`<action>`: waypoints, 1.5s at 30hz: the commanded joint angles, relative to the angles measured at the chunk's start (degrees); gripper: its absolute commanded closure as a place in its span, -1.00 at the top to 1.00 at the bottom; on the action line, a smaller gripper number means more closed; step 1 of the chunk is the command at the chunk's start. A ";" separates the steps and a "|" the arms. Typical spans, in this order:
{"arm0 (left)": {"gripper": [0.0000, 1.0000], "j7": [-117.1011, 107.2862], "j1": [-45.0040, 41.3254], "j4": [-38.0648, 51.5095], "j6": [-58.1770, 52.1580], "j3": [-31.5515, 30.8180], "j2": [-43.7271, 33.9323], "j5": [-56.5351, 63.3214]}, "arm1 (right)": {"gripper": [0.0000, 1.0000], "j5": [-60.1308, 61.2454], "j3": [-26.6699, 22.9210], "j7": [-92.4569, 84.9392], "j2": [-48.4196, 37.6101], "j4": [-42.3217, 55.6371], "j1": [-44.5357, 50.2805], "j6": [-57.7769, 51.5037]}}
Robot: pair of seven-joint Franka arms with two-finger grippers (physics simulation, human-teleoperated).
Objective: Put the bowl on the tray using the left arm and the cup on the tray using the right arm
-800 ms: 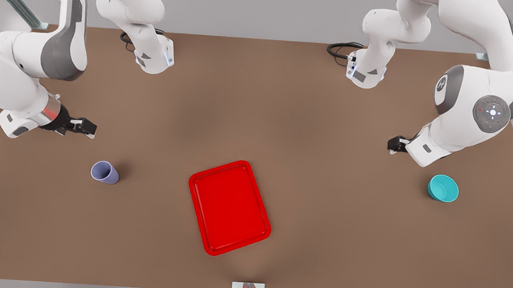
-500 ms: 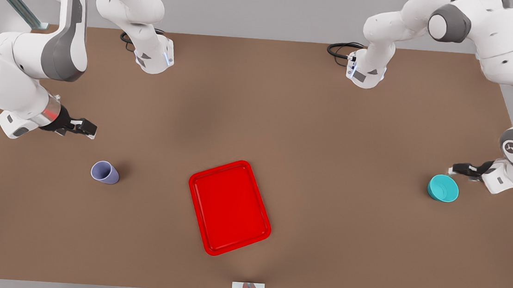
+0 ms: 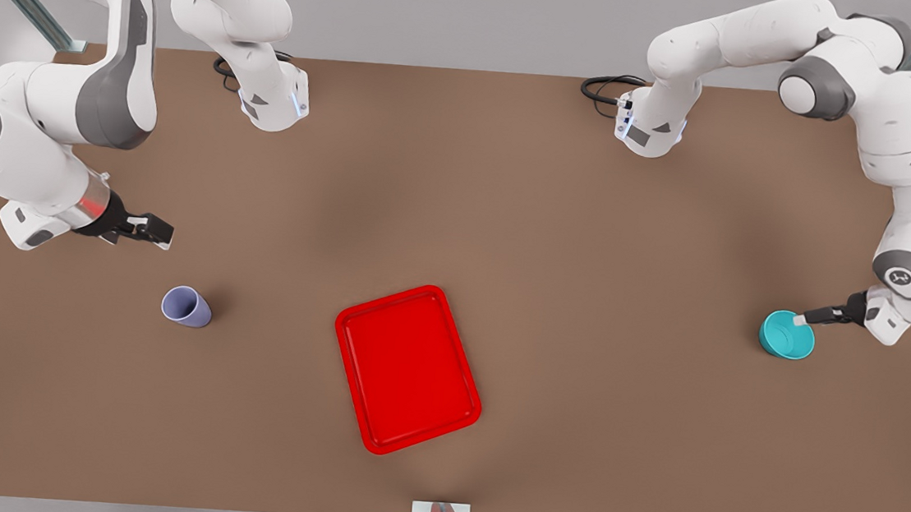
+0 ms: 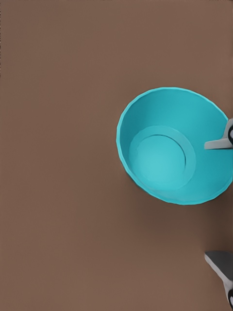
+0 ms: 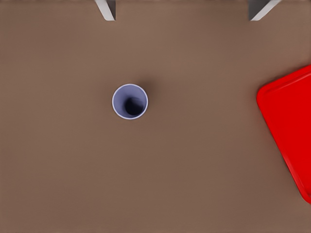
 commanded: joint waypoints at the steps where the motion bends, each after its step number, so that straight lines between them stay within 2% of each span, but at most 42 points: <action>1: 1.00 0.05 0.00 0.00 0.04 0.00 0.18 -1.41 | 1.00 0.00 0.00 0.00 -0.07 0.00 0.03 0.00; 6: 1.00 -0.30 0.00 0.00 2.06 0.00 2.55 -2.38 | 1.00 0.00 0.00 0.00 0.01 0.00 0.03 0.00; 7: 0.64 -0.56 0.00 0.00 2.06 0.00 2.73 -3.43 | 1.00 0.00 0.00 0.00 0.01 0.00 0.03 0.00; 8: 0.08 -1.88 0.00 0.00 2.06 0.00 2.64 -3.44 | 1.00 0.00 0.00 0.00 0.01 0.00 0.03 0.00; 9: -0.31 -2.24 0.00 0.00 2.06 0.00 2.64 -3.44 | 1.00 0.00 0.00 0.00 0.01 0.00 0.03 0.09; 12: -0.53 -3.82 0.00 0.09 2.06 -0.26 2.38 -3.44 | 1.00 0.00 0.09 0.00 0.01 0.00 0.03 0.00; 20: -0.57 -7.60 0.00 0.09 3.03 -0.53 2.29 -3.44 | 1.00 0.09 0.00 0.00 0.01 0.09 -0.06 0.09; 24: -0.57 -11.37 -0.79 -0.09 1.71 -1.84 -0.61 -3.35 | 1.00 0.09 0.00 0.00 0.01 0.09 -0.06 0.18; 27: -0.57 -23.05 -10.89 -0.09 -4.17 -2.02 -6.94 -3.08 | 1.00 0.09 0.00 0.00 0.01 0.00 -0.06 0.44; 28: -0.57 -29.03 -12.48 -0.09 -5.15 -4.74 -7.82 -3.08 | 1.00 0.09 0.00 0.00 0.01 0.00 -0.06 0.44; 30: -0.57 -32.91 -17.22 0.26 -5.15 -7.64 -8.43 -2.82 | 1.00 0.09 0.00 0.00 0.01 0.00 -0.06 0.44; 34: -0.57 -42.66 -33.04 2.90 -3.92 -7.82 -7.56 -2.73 | 1.00 0.09 0.00 0.00 0.10 -0.09 -0.06 0.44; 39: -0.57 -62.96 -42.54 17.93 -1.81 -7.73 3.87 -2.91 | 1.00 0.09 0.00 0.00 0.01 0.00 -0.06 0.44; 41: -0.57 -70.17 -45.08 19.68 2.41 -7.82 5.89 -2.91 | 1.00 0.09 0.00 0.00 0.01 0.00 -0.06 0.44; 42: -0.57 -74.12 -46.23 23.02 2.41 -7.73 8.00 -2.82 | 1.00 0.09 0.09 0.00 0.01 0.00 -0.06 0.44; 45: -0.57 -81.94 -52.47 25.22 4.00 -7.65 10.46 -2.56 | 1.00 0.09 0.00 0.00 0.10 -0.09 -0.06 0.44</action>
